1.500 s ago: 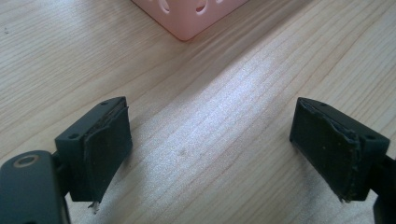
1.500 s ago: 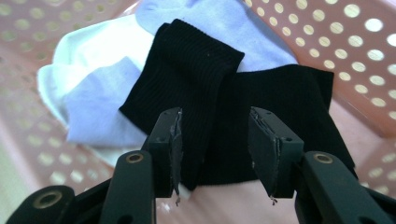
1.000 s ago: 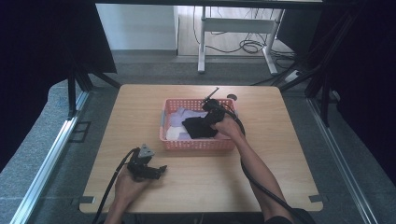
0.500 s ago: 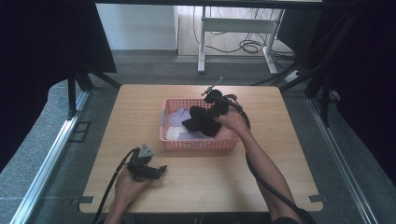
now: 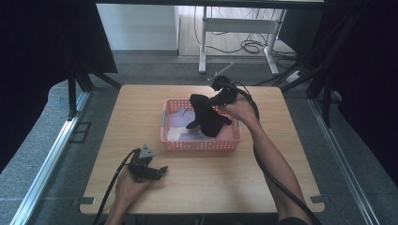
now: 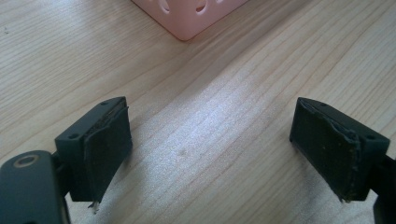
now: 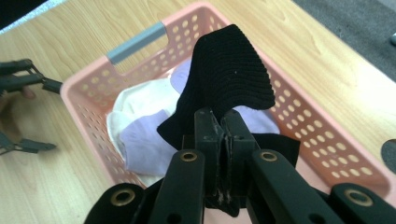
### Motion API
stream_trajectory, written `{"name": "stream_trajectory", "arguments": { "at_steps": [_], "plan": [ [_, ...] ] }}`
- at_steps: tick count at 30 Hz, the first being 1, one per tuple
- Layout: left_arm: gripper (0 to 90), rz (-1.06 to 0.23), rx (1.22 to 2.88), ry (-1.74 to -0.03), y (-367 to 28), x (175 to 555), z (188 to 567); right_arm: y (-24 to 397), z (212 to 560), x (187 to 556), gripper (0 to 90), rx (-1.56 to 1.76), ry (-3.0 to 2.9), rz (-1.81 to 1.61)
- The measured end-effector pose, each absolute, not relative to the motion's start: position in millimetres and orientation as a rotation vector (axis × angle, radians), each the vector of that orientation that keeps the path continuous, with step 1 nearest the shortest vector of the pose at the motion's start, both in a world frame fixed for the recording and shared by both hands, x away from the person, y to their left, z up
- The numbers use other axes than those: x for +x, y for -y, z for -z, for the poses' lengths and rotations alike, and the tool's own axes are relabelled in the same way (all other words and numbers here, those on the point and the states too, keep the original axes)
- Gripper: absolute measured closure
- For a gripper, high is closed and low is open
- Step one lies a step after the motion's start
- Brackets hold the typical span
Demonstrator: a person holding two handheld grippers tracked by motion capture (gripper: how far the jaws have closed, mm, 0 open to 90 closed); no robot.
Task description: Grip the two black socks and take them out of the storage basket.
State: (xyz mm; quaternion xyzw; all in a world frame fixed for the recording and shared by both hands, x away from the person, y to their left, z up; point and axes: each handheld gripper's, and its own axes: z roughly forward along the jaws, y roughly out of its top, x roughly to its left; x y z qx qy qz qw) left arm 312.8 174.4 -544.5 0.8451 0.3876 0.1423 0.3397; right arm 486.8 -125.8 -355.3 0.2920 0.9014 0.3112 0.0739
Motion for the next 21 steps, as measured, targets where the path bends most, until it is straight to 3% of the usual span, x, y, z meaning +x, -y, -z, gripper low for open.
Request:
{"name": "stream_trajectory", "arguments": {
  "at_steps": [21],
  "plan": [
    [12.4,-0.367,2.207,-1.007,-174,313,544,162,286,477,86.8,0.93,-2.615,-1.013]
  ]
}}
